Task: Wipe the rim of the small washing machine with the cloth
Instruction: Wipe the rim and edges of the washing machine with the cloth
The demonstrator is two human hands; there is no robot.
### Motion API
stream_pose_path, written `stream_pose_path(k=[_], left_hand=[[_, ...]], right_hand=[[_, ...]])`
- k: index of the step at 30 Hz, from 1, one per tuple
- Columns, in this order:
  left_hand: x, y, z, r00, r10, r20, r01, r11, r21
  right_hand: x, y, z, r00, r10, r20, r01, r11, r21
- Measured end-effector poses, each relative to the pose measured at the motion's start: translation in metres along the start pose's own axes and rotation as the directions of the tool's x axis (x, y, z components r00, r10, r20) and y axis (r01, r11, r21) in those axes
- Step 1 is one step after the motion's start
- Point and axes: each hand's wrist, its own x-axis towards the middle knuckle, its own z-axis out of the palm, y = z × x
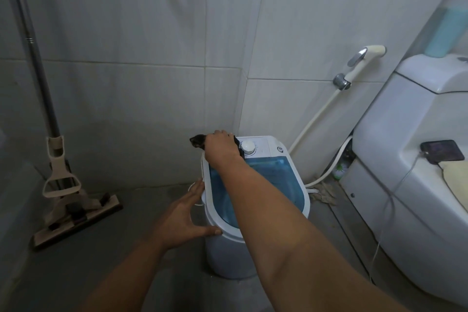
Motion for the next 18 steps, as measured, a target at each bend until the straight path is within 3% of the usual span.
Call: stream_pose_path(k=[7,18], left_hand=[[-0.001,0.004,-0.004,1.0,-0.016,0.025,0.015,0.999,0.036],[-0.003,0.017,-0.012,0.999,-0.025,0.034,0.022,0.997,0.077]], right_hand=[[-0.02,0.003,0.01,0.993,0.073,-0.09,-0.065,0.994,0.083],[-0.052,0.009,-0.002,0.998,0.042,-0.045,-0.037,0.993,0.114]])
